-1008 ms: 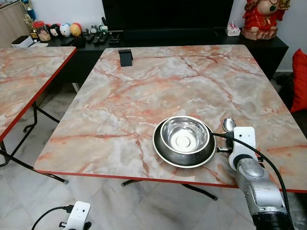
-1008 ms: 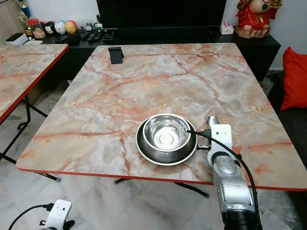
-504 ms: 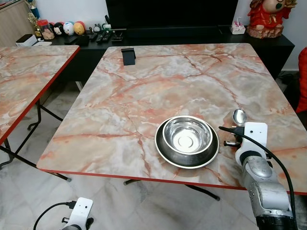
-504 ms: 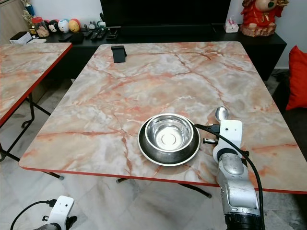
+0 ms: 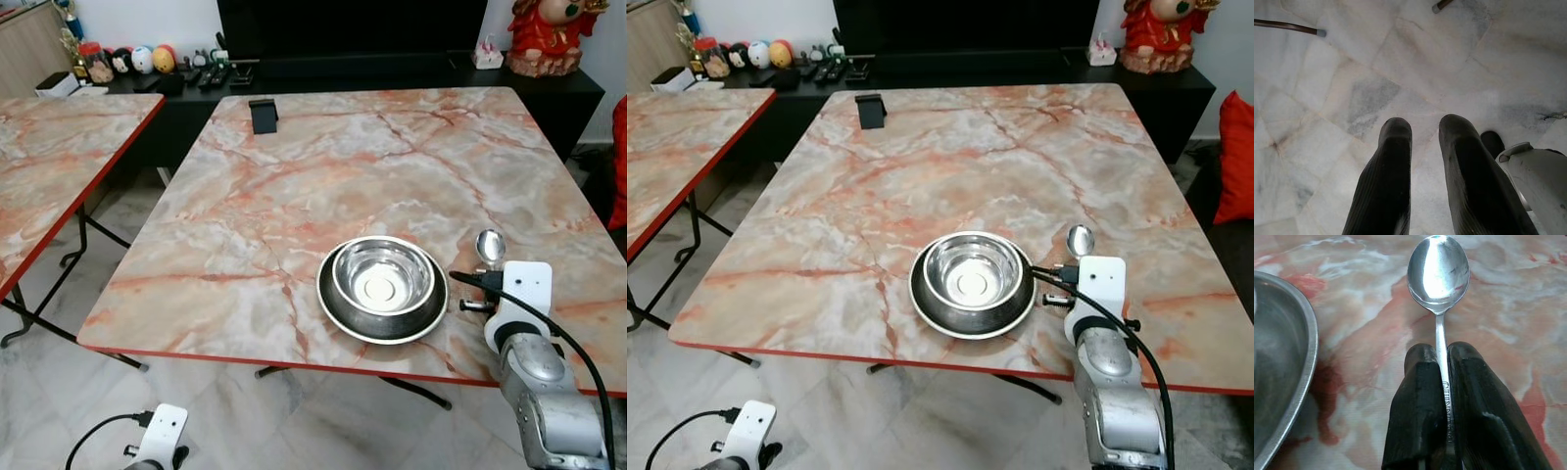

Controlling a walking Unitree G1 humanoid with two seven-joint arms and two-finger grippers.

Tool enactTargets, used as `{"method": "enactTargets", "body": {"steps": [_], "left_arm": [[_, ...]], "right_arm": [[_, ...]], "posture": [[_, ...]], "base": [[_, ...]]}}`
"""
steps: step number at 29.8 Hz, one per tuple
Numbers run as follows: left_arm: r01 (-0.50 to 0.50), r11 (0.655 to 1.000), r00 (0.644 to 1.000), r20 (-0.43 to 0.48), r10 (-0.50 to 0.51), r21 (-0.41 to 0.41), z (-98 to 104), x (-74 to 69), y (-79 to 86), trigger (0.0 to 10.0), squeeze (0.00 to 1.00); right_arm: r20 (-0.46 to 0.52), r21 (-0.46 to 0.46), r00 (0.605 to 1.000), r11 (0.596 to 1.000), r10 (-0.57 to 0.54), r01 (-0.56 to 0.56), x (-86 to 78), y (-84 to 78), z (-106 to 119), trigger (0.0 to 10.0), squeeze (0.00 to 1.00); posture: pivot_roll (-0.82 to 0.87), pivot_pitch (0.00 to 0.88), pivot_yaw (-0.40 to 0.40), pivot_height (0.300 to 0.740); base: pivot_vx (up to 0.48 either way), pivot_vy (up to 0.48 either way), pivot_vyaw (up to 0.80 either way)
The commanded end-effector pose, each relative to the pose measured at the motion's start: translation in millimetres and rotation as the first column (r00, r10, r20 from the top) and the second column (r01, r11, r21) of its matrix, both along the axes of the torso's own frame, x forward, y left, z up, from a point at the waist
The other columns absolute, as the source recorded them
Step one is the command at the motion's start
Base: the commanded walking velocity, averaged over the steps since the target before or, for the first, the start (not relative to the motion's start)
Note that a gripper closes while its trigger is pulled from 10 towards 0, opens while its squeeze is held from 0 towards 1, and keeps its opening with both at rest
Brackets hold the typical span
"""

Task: Setting the table

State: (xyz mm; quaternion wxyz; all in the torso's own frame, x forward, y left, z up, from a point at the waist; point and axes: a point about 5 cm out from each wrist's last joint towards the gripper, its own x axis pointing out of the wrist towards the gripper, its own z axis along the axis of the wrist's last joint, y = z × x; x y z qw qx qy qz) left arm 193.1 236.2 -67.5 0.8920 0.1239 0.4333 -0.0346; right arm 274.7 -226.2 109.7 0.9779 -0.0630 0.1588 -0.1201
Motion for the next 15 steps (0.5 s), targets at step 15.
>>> {"method": "enactTargets", "body": {"steps": [15], "left_arm": [[0.018, 1.0, 1.0, -0.025, -0.017, 0.007, -2.3, -2.2, -2.7, 10.0, 0.0]], "right_arm": [[-0.033, -0.002, 0.999, 0.999, 0.035, -0.036, -0.8, 8.6, -8.4, 10.0, 0.0]], "posture": [[-0.05, 0.0, 0.086, 0.724]], "base": [[0.0, 0.0, 0.0]]}}
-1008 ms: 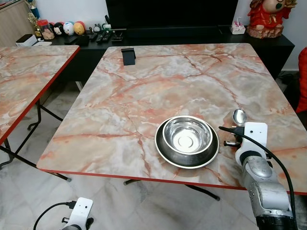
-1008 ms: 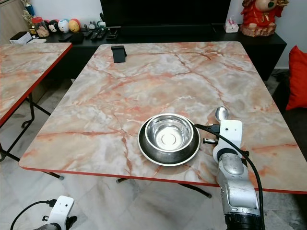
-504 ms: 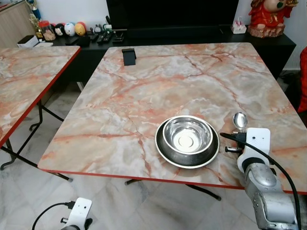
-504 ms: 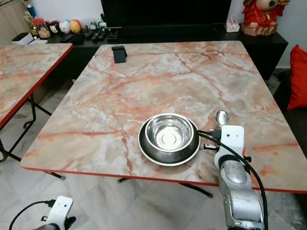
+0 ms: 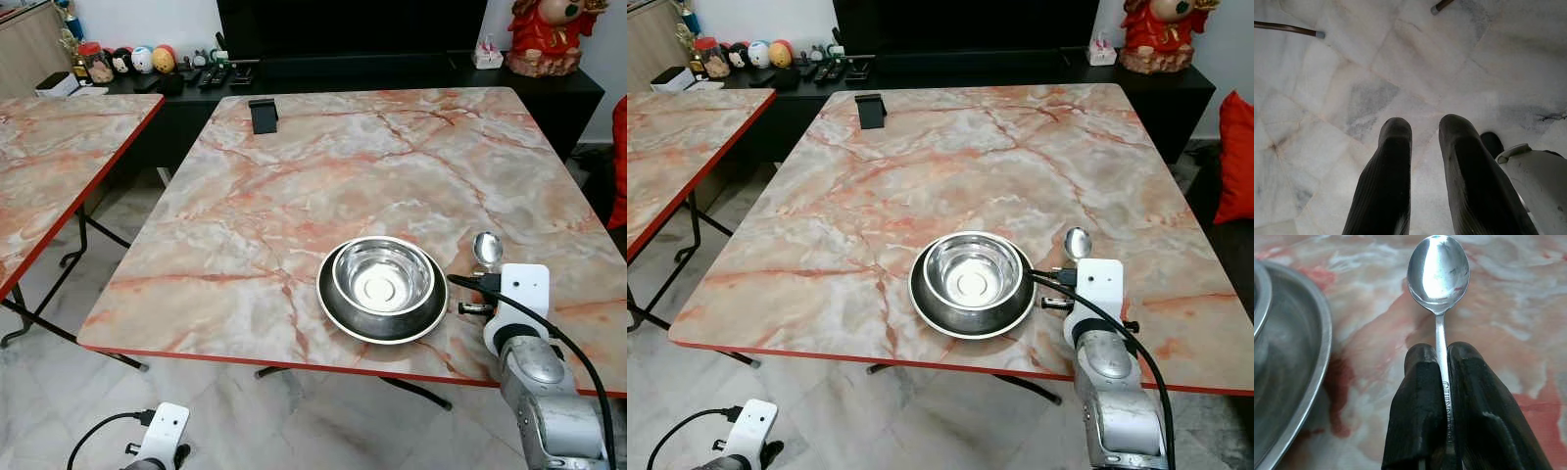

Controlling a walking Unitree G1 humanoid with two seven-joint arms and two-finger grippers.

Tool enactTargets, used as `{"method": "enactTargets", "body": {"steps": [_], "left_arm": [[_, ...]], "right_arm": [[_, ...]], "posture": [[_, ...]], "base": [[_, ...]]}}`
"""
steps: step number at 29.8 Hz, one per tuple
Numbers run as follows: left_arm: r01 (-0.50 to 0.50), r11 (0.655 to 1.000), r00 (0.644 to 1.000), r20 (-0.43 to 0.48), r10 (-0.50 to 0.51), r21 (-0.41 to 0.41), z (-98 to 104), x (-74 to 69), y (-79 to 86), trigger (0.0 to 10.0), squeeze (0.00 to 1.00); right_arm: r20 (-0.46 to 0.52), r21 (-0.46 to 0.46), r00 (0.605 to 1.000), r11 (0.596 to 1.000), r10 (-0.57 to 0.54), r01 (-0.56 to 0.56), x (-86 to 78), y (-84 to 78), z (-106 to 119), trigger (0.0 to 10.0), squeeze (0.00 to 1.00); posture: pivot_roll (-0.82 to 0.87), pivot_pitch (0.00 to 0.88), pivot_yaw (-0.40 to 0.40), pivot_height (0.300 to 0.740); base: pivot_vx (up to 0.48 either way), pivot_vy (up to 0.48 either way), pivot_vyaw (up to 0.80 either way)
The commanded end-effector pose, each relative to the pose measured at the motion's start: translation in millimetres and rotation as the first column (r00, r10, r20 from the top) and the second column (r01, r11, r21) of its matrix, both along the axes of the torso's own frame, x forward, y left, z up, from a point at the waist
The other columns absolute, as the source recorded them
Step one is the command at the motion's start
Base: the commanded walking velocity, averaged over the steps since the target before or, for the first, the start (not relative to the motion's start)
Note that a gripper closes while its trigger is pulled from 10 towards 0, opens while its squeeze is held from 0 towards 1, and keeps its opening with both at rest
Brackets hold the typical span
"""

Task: Setting the table

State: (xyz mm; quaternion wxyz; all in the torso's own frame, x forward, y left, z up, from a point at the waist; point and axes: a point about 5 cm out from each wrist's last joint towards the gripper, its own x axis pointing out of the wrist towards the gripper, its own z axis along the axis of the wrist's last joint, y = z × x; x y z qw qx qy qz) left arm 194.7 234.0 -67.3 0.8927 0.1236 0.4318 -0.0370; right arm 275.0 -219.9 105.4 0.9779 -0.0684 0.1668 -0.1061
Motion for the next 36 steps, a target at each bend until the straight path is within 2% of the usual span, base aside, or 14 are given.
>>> {"method": "enactTargets", "body": {"steps": [1, 8, 26, 36], "left_arm": [[0.015, 1.0, 1.0, -0.028, -0.014, 0.01, -2.5, -3.8, -0.4, 10.0, 0.0], [0.017, 1.0, 1.0, -0.027, -0.016, 0.016, -1.8, -3.2, 1.1, 10.0, 0.0], [0.018, 1.0, 0.999, -0.029, -0.018, 0.016, -3.0, -4.2, -1.4, 10.0, 0.0], [0.016, 1.0, 0.999, -0.033, -0.016, 0.021, -3.6, -6.6, 0.8, 10.0, 0.0]], "right_arm": [[-0.016, 0.005, 1.0, 1.0, 0.008, -0.008, -1.1, 2.8, -4.9, 10.0, 0.0], [-0.041, 0.01, 0.999, 1.0, 0.013, -0.012, -1.8, 7.8, -11.8, 10.0, 0.0], [-0.045, -0.007, 0.998, 0.999, -0.051, 0.051, -1.8, -3.4, -12.9, 10.0, 0.0], [-0.045, 0.058, 0.997, 0.997, -0.054, 0.057, 2.4, 2.1, -17.9, 10.0, 0.0]], "posture": [[-0.05, 0.0, 0.087, 0.724], [-0.05, 0.0, 0.088, 0.724], [-0.04, 0.0, 0.086, 0.724], [-0.04, 0.0, 0.085, 0.724]], "base": [[0.0, 0.0, 0.0], [0.0, 0.0, 0.0], [0.0, 0.0, 0.0], [0.0, 0.0, 0.0]]}}
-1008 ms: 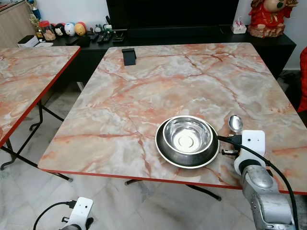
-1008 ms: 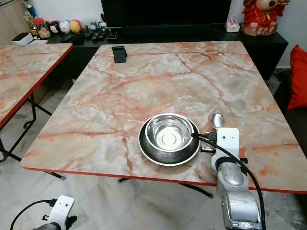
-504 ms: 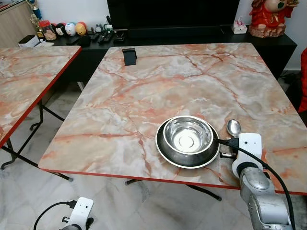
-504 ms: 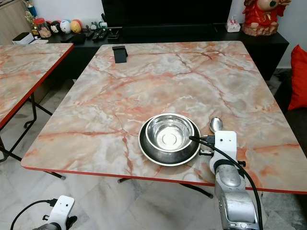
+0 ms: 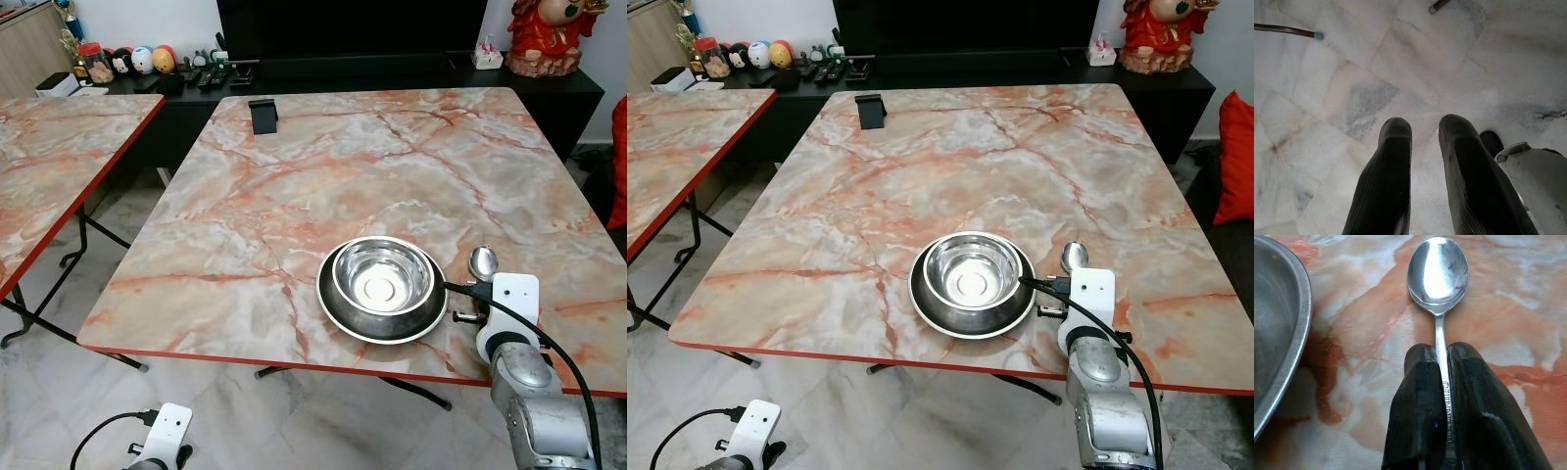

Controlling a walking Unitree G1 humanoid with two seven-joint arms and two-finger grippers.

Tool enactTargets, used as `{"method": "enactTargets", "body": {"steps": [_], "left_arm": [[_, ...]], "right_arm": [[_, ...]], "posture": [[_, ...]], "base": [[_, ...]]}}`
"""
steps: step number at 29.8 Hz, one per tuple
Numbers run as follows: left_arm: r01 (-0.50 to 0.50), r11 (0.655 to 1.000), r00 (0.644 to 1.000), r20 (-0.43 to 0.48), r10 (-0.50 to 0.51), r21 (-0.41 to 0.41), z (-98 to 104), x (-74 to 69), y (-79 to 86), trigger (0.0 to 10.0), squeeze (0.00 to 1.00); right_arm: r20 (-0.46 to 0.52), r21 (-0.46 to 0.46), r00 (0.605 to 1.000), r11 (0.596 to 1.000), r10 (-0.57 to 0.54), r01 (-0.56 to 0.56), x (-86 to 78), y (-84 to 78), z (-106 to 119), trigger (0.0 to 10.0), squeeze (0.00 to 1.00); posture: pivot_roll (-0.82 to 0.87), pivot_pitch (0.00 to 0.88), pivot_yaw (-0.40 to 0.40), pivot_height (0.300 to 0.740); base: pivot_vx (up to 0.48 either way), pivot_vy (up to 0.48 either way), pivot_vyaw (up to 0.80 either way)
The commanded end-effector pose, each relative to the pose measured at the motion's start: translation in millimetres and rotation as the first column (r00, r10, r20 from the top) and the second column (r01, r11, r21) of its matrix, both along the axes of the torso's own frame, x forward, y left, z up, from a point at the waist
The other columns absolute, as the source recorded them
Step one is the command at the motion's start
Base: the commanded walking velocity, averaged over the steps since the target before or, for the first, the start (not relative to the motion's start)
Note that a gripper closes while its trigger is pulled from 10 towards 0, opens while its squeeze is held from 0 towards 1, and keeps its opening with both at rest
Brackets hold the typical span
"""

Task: Setting the table

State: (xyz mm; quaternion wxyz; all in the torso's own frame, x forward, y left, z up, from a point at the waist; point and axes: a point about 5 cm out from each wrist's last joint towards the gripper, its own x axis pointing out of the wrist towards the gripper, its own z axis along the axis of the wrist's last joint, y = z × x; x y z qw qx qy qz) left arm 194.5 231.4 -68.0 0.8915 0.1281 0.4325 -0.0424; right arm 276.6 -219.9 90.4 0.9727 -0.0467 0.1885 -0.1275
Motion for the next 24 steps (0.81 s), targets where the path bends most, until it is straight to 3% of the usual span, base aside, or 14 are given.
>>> {"method": "enactTargets", "body": {"steps": [1, 11, 12, 13, 14, 15, 24], "left_arm": [[0.002, 1.0, 1.0, -0.03, -0.002, 0.018, -2.8, -6.7, 4.1, 10.0, 0.0], [-0.001, 1.0, 0.999, -0.034, 0.002, 0.022, -2.6, -7.7, 7.0, 10.0, 0.0], [-0.001, 1.0, 0.999, -0.034, 0.002, 0.022, -2.6, -7.8, 7.2, 10.0, 0.0], [-0.001, 1.0, 0.999, -0.034, 0.002, 0.022, -2.6, -7.9, 7.3, 10.0, 0.0], [-0.001, 1.0, 0.999, -0.034, 0.001, 0.022, -2.6, -7.9, 7.3, 10.0, 0.0], [0.0, 1.0, 0.999, -0.034, 0.001, 0.022, -2.6, -7.9, 7.3, 10.0, 0.0], [0.003, 1.0, 0.999, -0.034, -0.002, 0.022, -2.7, -7.3, 5.8, 10.0, 0.0]], "right_arm": [[-0.012, 0.021, 1.0, 1.0, 0.001, 0.0, 1.2, 2.6, -3.8, 10.0, 0.0], [-0.015, 0.021, 1.0, 1.0, 0.003, -0.003, 2.3, 2.0, -5.6, 10.0, 0.0], [-0.014, 0.021, 1.0, 1.0, 0.003, -0.003, 2.2, 1.5, -5.4, 10.0, 0.37], [-0.014, 0.02, 1.0, 1.0, 0.002, -0.001, 2.1, 0.9, -5.2, 10.0, 0.51], [-0.012, 0.017, 1.0, 1.0, 0.001, 0.0, 2.4, 0.3, -4.9, 10.0, 0.57], [-0.01, 0.015, 1.0, 1.0, 0.001, -0.001, 2.7, 0.0, -4.7, 10.0, 1.0], [-0.006, 0.014, 1.0, 1.0, 0.006, -0.006, 4.4, 2.5, -3.1, 10.0, 1.0]], "posture": [[-0.04, 0.0, 0.084, 0.724], [-0.04, 0.0, 0.085, 0.724], [-0.04, 0.0, 0.085, 0.724], [-0.04, 0.0, 0.085, 0.724], [-0.04, 0.0, 0.086, 0.724], [-0.04, 0.0, 0.085, 0.724], [-0.04, 0.0, 0.086, 0.724]], "base": [[0.0, 0.0, 0.0], [0.0, 0.0, 0.0], [0.0, 0.0, 0.0], [0.0, 0.0, 0.0], [0.0, 0.0, 0.0], [0.0, 0.0, 0.0], [0.0, 0.0, 0.0]]}}
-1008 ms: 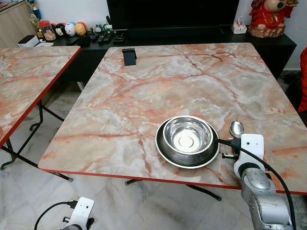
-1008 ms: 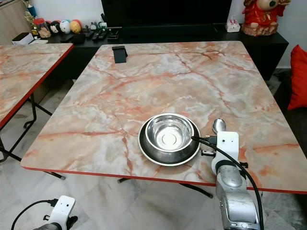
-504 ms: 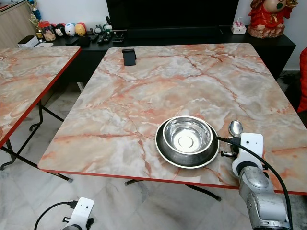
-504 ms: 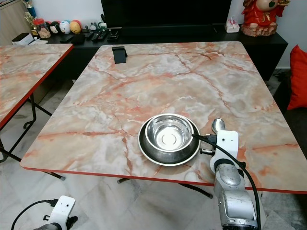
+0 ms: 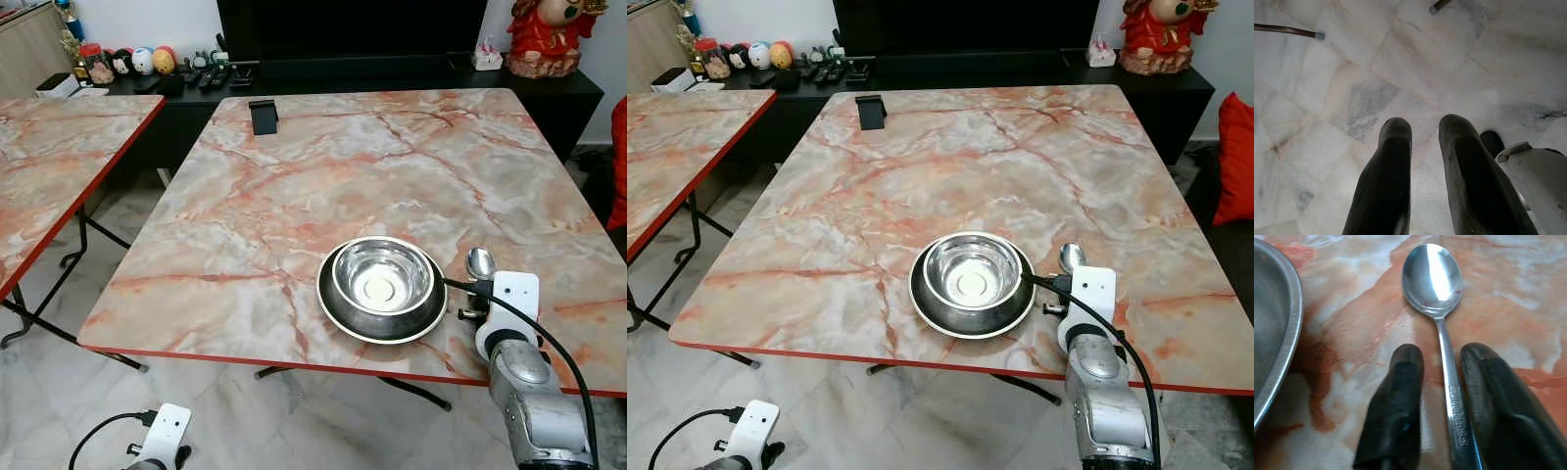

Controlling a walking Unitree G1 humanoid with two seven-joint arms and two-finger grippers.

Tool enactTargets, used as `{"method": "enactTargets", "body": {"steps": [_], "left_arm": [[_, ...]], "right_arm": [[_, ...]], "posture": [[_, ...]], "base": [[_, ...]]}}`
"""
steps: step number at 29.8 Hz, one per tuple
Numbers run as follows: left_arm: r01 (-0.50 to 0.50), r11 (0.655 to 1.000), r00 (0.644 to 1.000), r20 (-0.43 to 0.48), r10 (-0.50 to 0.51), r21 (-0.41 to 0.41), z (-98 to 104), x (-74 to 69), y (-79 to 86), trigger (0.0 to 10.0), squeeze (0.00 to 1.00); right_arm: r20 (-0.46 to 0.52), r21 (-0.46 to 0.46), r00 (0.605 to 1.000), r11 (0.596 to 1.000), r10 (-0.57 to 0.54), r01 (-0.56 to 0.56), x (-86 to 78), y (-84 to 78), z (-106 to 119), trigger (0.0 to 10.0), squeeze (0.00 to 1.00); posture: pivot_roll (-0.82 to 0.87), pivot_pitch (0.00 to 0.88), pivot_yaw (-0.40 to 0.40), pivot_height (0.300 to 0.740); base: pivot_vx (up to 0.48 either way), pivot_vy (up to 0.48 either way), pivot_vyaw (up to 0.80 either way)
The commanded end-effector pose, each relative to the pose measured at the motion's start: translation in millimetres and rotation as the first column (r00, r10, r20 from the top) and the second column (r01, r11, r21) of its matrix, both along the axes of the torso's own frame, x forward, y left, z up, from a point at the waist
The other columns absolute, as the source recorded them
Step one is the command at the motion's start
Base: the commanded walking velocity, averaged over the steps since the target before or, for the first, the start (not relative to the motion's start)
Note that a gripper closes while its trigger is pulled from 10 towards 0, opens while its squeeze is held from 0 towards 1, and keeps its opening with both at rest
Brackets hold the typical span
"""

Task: Setting the table

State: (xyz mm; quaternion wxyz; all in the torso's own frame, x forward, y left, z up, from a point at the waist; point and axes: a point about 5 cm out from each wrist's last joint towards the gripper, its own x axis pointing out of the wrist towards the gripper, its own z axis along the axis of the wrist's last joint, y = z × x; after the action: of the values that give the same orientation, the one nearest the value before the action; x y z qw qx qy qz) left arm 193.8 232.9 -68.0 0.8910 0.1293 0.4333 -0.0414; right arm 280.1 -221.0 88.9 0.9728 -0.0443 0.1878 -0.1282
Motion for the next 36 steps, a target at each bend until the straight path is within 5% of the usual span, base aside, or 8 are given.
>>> {"method": "enactTargets", "body": {"steps": [1, 9, 10, 11, 24, 36], "left_arm": [[0.004, 1.0, 0.999, -0.032, -0.003, 0.018, -2.8, -6.5, 3.9, 10.0, 0.0], [0.003, 1.0, 0.999, -0.034, -0.003, 0.017, -3.3, -6.0, 1.8, 10.0, 0.0], [0.004, 1.0, 0.999, -0.033, -0.003, 0.016, -3.2, -5.9, 1.7, 10.0, 0.0], [0.006, 1.0, 0.999, -0.033, -0.005, 0.017, -3.1, -5.9, 1.8, 10.0, 0.0], [0.014, 1.0, 0.999, -0.034, -0.014, 0.024, -2.4, -5.9, 4.4, 10.0, 0.0], [0.014, 1.0, 1.0, -0.028, -0.013, 0.018, -1.7, -4.6, 3.9, 10.0, 0.0]], "right_arm": [[-0.006, 0.01, 1.0, 1.0, 0.009, -0.009, 1.1, 4.0, -1.2, 10.0, 1.0], [0.002, 0.009, 1.0, 1.0, 0.016, -0.016, 2.3, 5.3, 1.5, 10.0, 1.0], [0.005, 0.007, 1.0, 1.0, 0.022, -0.022, 2.6, 6.2, 2.2, 10.0, 0.73], [0.006, 0.007, 1.0, 1.0, 0.024, -0.024, 2.9, 6.7, 2.5, 10.0, 0.0], [0.055, 0.011, 0.998, 0.999, 0.039, -0.04, 7.1, 7.2, 13.6, 10.0, 0.0], [0.117, -0.098, 0.993, 0.995, 0.018, -0.006, 10.0, -5.2, 31.1, 10.0, 0.0]], "posture": [[-0.04, 0.0, 0.086, 0.724], [-0.04, 0.0, 0.086, 0.724], [-0.04, 0.0, 0.086, 0.724], [-0.04, 0.0, 0.086, 0.724], [-0.04, 0.0, 0.087, 0.724], [-0.04, 0.0, 0.087, 0.724]], "base": [[0.0, 0.0, 0.0], [0.0, 0.0, 0.0], [0.0, 0.0, 0.0], [0.0, 0.0, 0.0], [0.0, 0.0, 0.0], [0.0, 0.0, 0.0]]}}
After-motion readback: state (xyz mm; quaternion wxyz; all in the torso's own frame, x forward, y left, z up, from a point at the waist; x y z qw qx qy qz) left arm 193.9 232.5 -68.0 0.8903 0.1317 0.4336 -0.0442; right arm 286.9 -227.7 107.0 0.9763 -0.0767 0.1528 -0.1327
